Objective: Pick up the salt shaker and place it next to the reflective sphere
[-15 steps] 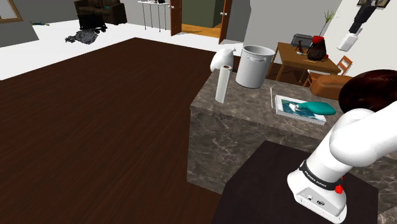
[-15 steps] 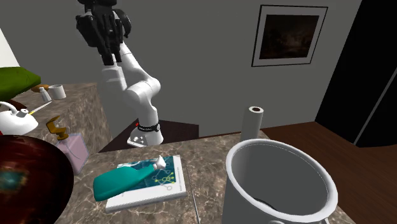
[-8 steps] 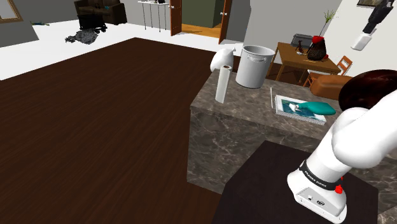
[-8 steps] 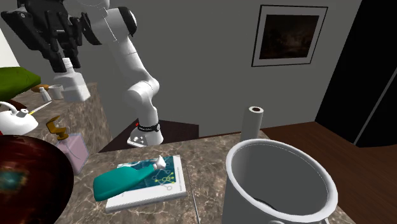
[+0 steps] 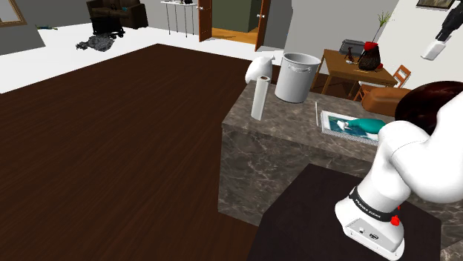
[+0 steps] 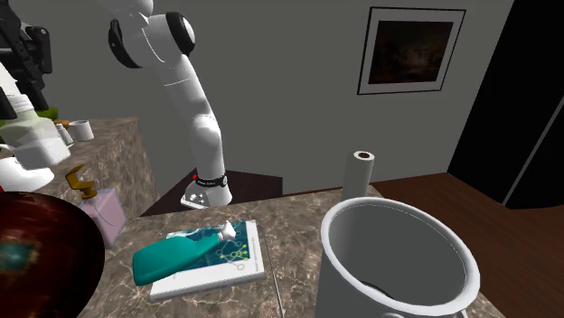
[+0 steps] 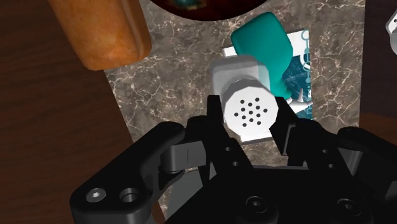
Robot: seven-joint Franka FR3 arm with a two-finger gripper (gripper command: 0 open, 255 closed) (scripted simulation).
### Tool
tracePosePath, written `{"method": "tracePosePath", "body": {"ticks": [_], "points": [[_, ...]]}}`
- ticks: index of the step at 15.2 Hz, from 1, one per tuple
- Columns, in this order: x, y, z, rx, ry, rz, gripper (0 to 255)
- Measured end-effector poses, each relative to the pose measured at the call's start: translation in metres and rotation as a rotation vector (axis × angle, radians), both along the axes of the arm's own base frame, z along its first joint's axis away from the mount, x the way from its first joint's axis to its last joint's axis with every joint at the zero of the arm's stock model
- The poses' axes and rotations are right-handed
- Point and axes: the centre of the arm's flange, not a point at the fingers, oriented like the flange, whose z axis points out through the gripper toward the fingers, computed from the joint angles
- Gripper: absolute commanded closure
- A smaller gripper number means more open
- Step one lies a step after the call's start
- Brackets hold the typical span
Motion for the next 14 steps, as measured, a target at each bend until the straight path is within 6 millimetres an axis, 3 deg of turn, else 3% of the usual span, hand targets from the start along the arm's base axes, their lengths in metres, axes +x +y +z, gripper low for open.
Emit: {"method": "tracePosePath", "body": {"ticks": [14], "points": [[0.0, -0.004, -0.072, 0.002, 0.003, 0.0, 255]]}}
